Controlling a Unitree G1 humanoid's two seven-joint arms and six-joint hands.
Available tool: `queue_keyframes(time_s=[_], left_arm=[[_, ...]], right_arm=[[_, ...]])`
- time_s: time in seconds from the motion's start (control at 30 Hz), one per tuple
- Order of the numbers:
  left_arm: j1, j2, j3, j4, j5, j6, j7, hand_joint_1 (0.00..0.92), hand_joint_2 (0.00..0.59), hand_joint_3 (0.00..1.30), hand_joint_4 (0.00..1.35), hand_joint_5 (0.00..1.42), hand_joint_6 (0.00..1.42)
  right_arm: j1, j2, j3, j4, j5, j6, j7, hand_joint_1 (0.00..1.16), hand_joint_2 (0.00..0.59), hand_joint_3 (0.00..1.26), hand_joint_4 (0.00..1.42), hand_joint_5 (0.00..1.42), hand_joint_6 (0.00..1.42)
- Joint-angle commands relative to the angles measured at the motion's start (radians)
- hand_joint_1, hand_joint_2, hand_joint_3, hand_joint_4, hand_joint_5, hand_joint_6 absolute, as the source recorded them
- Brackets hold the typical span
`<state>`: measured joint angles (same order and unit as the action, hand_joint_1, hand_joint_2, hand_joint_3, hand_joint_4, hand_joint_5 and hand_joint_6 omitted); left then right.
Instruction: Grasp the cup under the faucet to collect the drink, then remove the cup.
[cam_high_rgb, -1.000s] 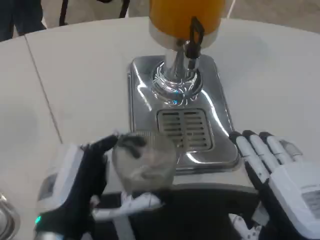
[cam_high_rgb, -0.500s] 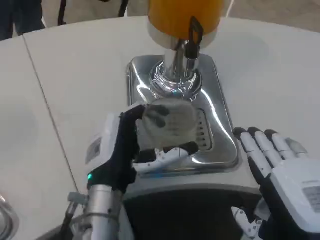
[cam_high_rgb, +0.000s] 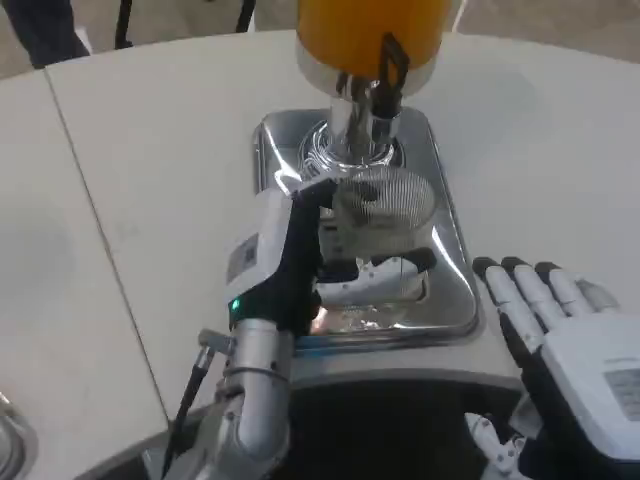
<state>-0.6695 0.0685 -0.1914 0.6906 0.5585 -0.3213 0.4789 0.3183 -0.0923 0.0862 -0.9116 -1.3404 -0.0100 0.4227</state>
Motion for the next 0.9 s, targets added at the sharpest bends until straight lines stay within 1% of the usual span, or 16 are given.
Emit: queue_keyframes(time_s=[0.03, 0.23, 0.33, 0.37, 0.4, 0.43, 0.47, 0.5, 0.53, 0.57, 0.6, 0.7, 0.8, 0.83, 0.87, 0.9], left_arm=[[-0.044, -0.025, -0.015, 0.073, -0.001, -0.012, 0.070, 0.686, 0.041, 1.15, 1.15, 1.41, 1.42], [-0.080, -0.013, -0.019, 0.151, -0.011, -0.024, 0.122, 0.687, 0.048, 1.14, 1.14, 1.41, 1.42], [-0.084, -0.001, -0.021, 0.169, -0.006, -0.032, 0.154, 0.673, 0.068, 1.05, 1.13, 1.36, 1.42], [-0.084, 0.001, -0.021, 0.173, -0.008, -0.033, 0.159, 0.665, 0.074, 0.99, 1.13, 1.33, 1.42], [-0.083, 0.004, -0.021, 0.176, -0.009, -0.038, 0.164, 0.654, 0.079, 0.93, 1.10, 1.28, 1.42], [-0.083, 0.006, -0.022, 0.179, -0.011, -0.041, 0.166, 0.647, 0.085, 0.89, 1.06, 1.23, 1.41], [-0.082, 0.010, -0.023, 0.180, -0.012, -0.048, 0.167, 0.639, 0.084, 0.83, 0.99, 1.18, 1.34], [-0.081, 0.013, -0.023, 0.182, -0.015, -0.059, 0.165, 0.626, 0.077, 0.76, 0.91, 1.14, 1.31], [-0.079, 0.017, -0.024, 0.182, -0.018, -0.071, 0.160, 0.610, 0.075, 0.67, 0.80, 1.08, 1.23], [-0.078, 0.020, -0.025, 0.182, -0.020, -0.079, 0.156, 0.582, 0.073, 0.56, 0.72, 1.04, 1.18], [-0.077, 0.027, -0.027, 0.184, -0.028, -0.099, 0.133, 0.567, 0.070, 0.50, 0.67, 1.01, 1.15], [-0.078, 0.042, -0.039, 0.192, -0.038, -0.141, 0.093, 0.532, 0.064, 0.38, 0.53, 0.93, 1.05], [-0.069, 0.047, -0.050, 0.190, -0.039, -0.159, 0.079, 0.506, 0.059, 0.30, 0.43, 0.87, 1.00], [-0.067, 0.048, -0.054, 0.190, -0.036, -0.161, 0.080, 0.494, 0.060, 0.25, 0.35, 0.84, 0.98], [-0.066, 0.048, -0.058, 0.191, -0.035, -0.163, 0.075, 0.476, 0.058, 0.18, 0.26, 0.78, 0.90], [-0.066, 0.048, -0.062, 0.192, -0.035, -0.165, 0.071, 0.465, 0.057, 0.15, 0.22, 0.75, 0.86]], right_arm=[[-0.011, 0.020, 0.002, -0.014, -0.024, 0.010, 0.018, 0.43, 0.543, 0.00, 0.00, 0.00, 0.05], [-0.006, 0.030, 0.011, -0.009, -0.028, 0.004, 0.026, 0.43, 0.541, 0.00, 0.00, 0.00, 0.05], [-0.012, 0.033, 0.015, -0.001, -0.028, 0.005, 0.021, 0.43, 0.540, 0.00, 0.00, 0.00, 0.05], [-0.018, 0.033, 0.014, 0.005, -0.024, 0.007, 0.022, 0.44, 0.540, 0.00, 0.00, 0.00, 0.05], [-0.022, 0.033, 0.013, 0.008, -0.021, 0.008, 0.023, 0.44, 0.540, 0.00, 0.00, 0.00, 0.05], [-0.025, 0.031, 0.012, 0.012, -0.019, 0.008, 0.021, 0.44, 0.540, 0.00, 0.00, 0.00, 0.05], [-0.027, 0.030, 0.011, 0.014, -0.018, 0.008, 0.020, 0.44, 0.541, 0.00, 0.00, 0.00, 0.05], [-0.028, 0.030, 0.010, 0.015, -0.019, 0.008, 0.019, 0.44, 0.543, 0.00, 0.00, 0.00, 0.05], [-0.027, 0.028, 0.008, 0.015, -0.018, 0.007, 0.015, 0.44, 0.544, 0.00, 0.00, 0.00, 0.05], [-0.029, 0.026, 0.007, 0.016, -0.017, 0.006, 0.015, 0.44, 0.545, 0.00, 0.00, 0.00, 0.05], [-0.032, 0.026, 0.006, 0.013, -0.013, 0.006, 0.017, 0.43, 0.546, 0.00, 0.00, 0.00, 0.05], [-0.042, 0.026, 0.006, 0.007, -0.008, 0.003, 0.016, 0.43, 0.547, 0.00, 0.00, 0.00, 0.05], [-0.042, 0.029, 0.003, 0.009, -0.011, 0.008, 0.017, 0.43, 0.548, 0.00, 0.00, 0.00, 0.05], [-0.035, 0.037, 0.003, 0.004, -0.009, 0.014, 0.021, 0.43, 0.548, 0.00, 0.00, 0.00, 0.05], [-0.022, 0.042, 0.006, -0.006, -0.008, 0.014, 0.015, 0.43, 0.548, 0.00, 0.00, 0.00, 0.05], [-0.011, 0.043, 0.009, -0.012, -0.009, 0.011, 0.017, 0.43, 0.549, 0.00, 0.00, 0.00, 0.05]])
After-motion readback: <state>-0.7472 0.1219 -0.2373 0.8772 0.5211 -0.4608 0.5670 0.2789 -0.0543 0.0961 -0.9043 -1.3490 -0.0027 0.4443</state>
